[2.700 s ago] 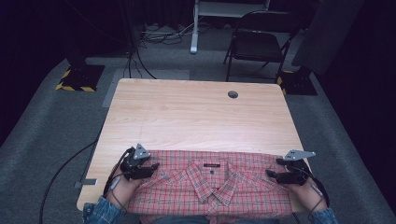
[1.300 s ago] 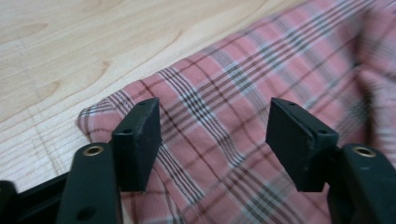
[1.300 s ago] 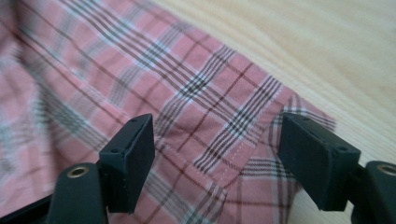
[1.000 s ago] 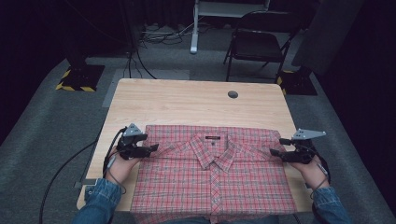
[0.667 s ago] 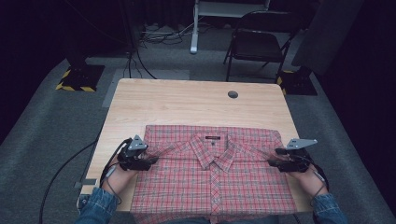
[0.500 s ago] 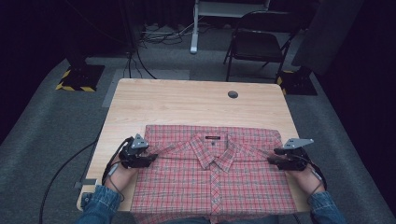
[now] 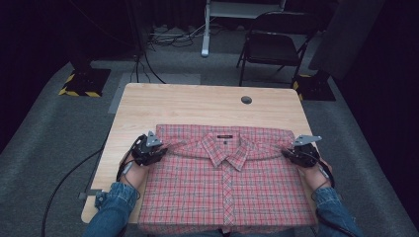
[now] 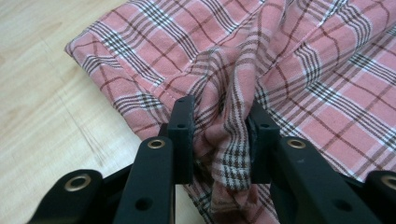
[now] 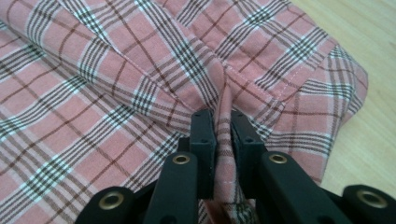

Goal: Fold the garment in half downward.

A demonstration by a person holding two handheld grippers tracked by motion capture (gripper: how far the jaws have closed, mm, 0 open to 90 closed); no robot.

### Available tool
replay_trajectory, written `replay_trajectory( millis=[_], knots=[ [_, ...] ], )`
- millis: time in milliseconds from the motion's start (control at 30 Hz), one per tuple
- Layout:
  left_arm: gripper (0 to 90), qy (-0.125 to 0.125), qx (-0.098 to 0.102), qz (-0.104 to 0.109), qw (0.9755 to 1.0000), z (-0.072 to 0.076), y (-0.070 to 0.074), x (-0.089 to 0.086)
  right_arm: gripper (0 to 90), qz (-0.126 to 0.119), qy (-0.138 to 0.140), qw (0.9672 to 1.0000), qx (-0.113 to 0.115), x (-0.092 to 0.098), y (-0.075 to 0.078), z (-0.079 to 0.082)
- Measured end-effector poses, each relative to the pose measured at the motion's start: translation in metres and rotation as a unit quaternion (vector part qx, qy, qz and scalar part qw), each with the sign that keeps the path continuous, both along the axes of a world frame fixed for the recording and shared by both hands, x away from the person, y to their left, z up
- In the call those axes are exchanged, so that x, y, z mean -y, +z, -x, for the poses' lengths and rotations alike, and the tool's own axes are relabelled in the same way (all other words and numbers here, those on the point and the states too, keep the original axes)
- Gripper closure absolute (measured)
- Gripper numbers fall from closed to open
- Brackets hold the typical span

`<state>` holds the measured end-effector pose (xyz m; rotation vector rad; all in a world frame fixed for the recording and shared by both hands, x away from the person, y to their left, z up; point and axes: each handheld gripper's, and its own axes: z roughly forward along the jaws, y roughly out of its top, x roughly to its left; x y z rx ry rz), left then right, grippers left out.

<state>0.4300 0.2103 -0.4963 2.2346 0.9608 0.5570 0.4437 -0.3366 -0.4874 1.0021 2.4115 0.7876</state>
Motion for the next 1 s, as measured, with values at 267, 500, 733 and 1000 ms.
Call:
replay_trajectory(
  millis=[267, 500, 733, 1000],
  knots=[
    [73.1, 0.018, -0.002, 0.009, 0.9998, -0.023, 0.000, 0.002, 82.5, -0.002, -0.024, 0.9997, -0.003, -0.004, 0.000, -0.024],
    [82.0, 0.005, 0.030, 0.036, 0.9989, -0.010, 0.034, -0.001, 84.8, -0.018, -0.020, 0.9996, 0.007, -0.004, 0.023, -0.016],
    [82.4, -0.018, 0.060, 0.050, 0.9967, 0.026, 0.069, -0.010, 84.9, -0.052, 0.013, 0.9975, 0.047, 0.001, 0.066, 0.018],
    [81.8, -0.065, -0.024, 0.041, 0.9967, 0.088, 0.042, -0.017, 84.8, -0.065, 0.059, 0.9961, -0.004, 0.021, 0.046, 0.089]
  ],
)
